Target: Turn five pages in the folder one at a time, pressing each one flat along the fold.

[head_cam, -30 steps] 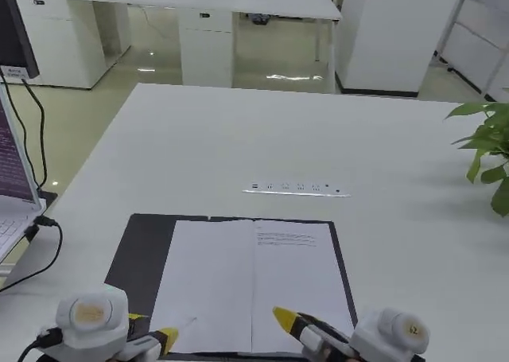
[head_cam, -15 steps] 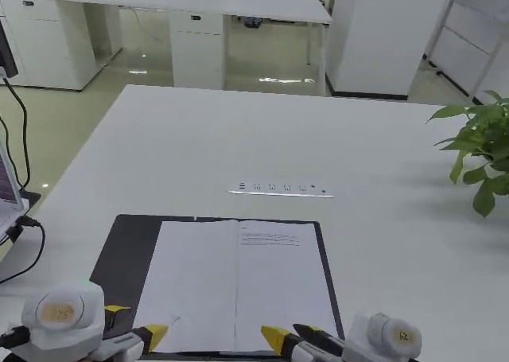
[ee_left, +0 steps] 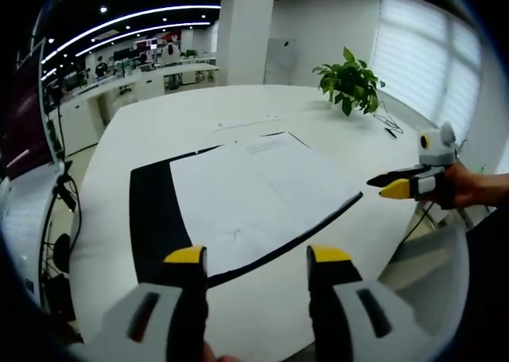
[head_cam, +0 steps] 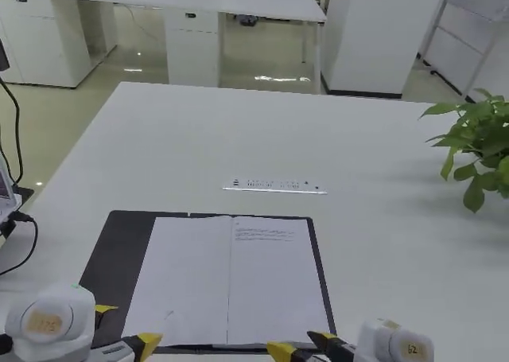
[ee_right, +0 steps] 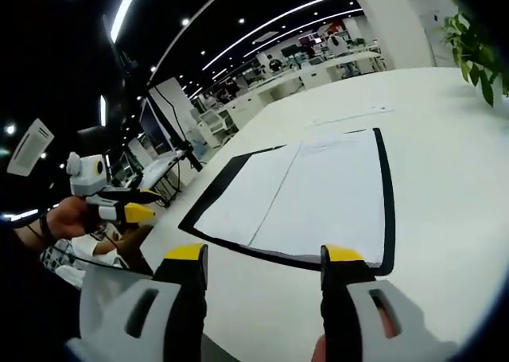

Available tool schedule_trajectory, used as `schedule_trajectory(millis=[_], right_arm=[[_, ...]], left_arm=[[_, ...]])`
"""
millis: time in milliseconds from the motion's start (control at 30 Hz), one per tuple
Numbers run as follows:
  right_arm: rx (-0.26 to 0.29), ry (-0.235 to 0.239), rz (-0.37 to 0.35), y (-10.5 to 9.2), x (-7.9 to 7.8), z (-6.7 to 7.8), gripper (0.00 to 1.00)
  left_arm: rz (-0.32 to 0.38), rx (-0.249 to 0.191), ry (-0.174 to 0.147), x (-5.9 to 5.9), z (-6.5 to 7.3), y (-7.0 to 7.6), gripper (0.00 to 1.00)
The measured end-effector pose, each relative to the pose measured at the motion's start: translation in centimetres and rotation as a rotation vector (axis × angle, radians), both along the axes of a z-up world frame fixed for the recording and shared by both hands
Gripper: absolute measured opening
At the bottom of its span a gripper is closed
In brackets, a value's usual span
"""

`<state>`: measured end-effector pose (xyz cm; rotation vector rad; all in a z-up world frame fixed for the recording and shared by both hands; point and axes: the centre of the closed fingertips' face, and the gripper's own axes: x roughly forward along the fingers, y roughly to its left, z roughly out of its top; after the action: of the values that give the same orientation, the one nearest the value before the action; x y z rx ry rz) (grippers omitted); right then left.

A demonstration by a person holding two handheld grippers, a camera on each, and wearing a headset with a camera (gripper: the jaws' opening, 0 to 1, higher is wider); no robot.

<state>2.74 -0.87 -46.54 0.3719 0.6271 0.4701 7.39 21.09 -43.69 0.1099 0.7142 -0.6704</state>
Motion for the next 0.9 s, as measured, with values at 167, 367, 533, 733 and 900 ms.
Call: schedule_trajectory(millis=[167,367,533,733,900], right_arm=[[-0.022,0.003,0.004,-0.3,-1.4,0.0,0.59],[-0.055,0.014,0.015,-0.9,-2.9,0.1,0.62],[-0.045,0.01,-0.011,-1.5,-3.1,0.6,0.63],[-0.059,0.002,-0.018,-2.1,-3.5,1.0,0.64],[-0.052,0.006,-0.034,-2.7,-4.1,0.7,0.65]], left_arm=[[-0.018,0.026,-0.01,-1.1,0.0,0.2,0.56],[-0.036,-0.016,0.011,-2.3,-0.3,-0.4,0.62],[-0.059,-0.045,-0.003,-2.5,0.3,-0.9,0.69],[-0.075,-0.056,0.011,-2.6,0.4,-1.2,0.69],[-0.111,-0.047,0.017,-3.0,0.4,-2.0,0.7]])
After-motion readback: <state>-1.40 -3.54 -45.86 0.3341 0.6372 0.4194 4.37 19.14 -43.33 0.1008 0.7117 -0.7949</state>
